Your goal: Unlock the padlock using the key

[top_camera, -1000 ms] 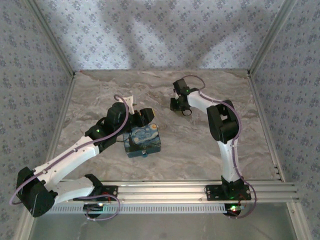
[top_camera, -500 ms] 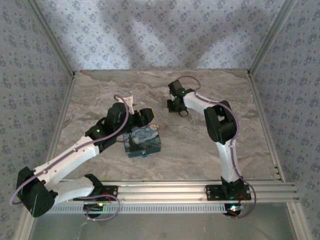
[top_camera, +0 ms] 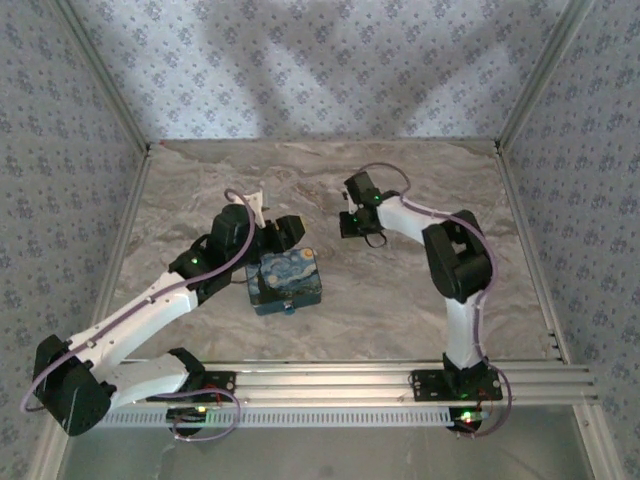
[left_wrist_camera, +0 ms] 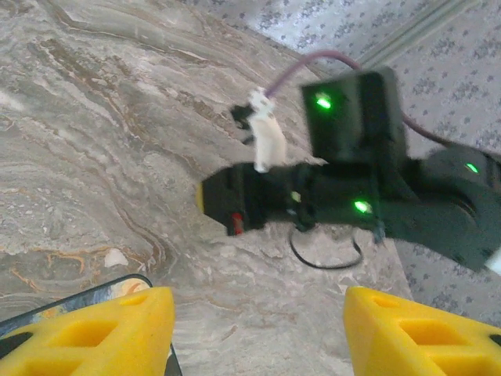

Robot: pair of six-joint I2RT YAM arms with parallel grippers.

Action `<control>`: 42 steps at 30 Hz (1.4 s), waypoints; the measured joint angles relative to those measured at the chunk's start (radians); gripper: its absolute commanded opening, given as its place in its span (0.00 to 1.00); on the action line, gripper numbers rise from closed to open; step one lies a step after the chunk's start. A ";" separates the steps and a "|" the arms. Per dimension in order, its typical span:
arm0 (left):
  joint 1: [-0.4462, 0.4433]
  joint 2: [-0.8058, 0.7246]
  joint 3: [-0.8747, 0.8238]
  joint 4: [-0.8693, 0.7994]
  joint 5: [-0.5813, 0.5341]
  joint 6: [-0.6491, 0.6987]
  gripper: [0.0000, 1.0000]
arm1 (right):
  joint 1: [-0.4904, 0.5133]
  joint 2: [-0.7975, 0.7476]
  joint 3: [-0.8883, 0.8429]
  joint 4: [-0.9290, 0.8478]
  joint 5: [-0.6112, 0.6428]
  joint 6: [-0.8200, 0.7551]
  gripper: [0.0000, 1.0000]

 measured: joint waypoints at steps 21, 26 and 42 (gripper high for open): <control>0.023 0.016 -0.113 0.365 0.356 0.027 0.38 | -0.122 -0.684 -0.479 0.443 -0.731 -0.147 0.00; -0.011 0.082 -0.097 0.391 0.382 0.039 0.38 | -0.067 -0.692 -0.479 0.451 -0.798 -0.163 0.00; -0.031 0.112 -0.084 0.441 0.381 0.037 0.33 | -0.007 -0.696 -0.479 0.471 -0.832 -0.157 0.00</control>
